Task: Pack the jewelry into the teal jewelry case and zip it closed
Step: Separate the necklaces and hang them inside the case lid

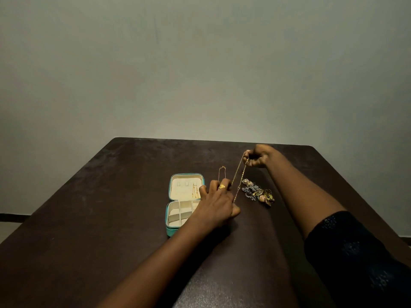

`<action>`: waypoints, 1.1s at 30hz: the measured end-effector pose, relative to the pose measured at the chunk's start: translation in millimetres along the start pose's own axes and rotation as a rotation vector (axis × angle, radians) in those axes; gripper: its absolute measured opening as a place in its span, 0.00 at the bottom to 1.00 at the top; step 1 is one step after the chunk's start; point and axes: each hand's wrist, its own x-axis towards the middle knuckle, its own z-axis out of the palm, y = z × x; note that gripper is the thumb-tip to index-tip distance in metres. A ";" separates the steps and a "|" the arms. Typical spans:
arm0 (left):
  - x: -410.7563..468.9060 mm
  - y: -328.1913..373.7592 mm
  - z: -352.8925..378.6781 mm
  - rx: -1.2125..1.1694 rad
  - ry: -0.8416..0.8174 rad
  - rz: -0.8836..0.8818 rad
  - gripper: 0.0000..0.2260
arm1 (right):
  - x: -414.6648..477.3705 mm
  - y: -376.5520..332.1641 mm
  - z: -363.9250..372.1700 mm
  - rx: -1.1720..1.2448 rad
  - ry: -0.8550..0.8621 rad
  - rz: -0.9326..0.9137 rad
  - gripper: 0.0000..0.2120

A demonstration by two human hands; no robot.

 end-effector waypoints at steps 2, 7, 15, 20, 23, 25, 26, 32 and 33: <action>-2.0 -1.9 -3.0 0.019 0.003 -0.007 0.16 | -7.5 -6.0 -6.5 0.161 0.020 0.053 0.15; -6.7 -2.5 -12.0 0.057 0.052 -0.035 0.22 | -23.6 -11.7 -21.1 0.338 0.136 0.100 0.13; -8.2 -18.6 -27.7 -0.088 0.157 -0.407 0.23 | -51.8 -20.5 -30.4 0.483 0.105 0.139 0.12; -10.7 -34.2 -43.8 -0.067 0.211 -0.517 0.22 | -62.1 -27.5 -31.5 0.431 -0.024 0.141 0.14; -9.8 -44.8 -52.7 -0.146 0.175 -0.609 0.20 | -66.0 -24.4 -28.4 0.273 -0.097 0.119 0.11; -7.2 -55.7 -57.6 -0.387 0.127 -0.660 0.18 | -66.9 -21.7 -27.6 0.228 -0.126 0.113 0.08; -5.5 -61.0 -60.2 -0.599 0.120 -0.664 0.18 | -67.0 -20.5 -27.4 0.216 -0.132 0.109 0.07; -4.4 -66.2 -66.7 -1.873 0.198 -0.641 0.12 | -77.6 -4.5 -14.9 0.025 -0.157 0.053 0.07; -3.1 -66.8 -67.6 -2.009 0.244 -0.659 0.06 | -81.7 0.7 -11.5 -0.067 -0.148 0.030 0.07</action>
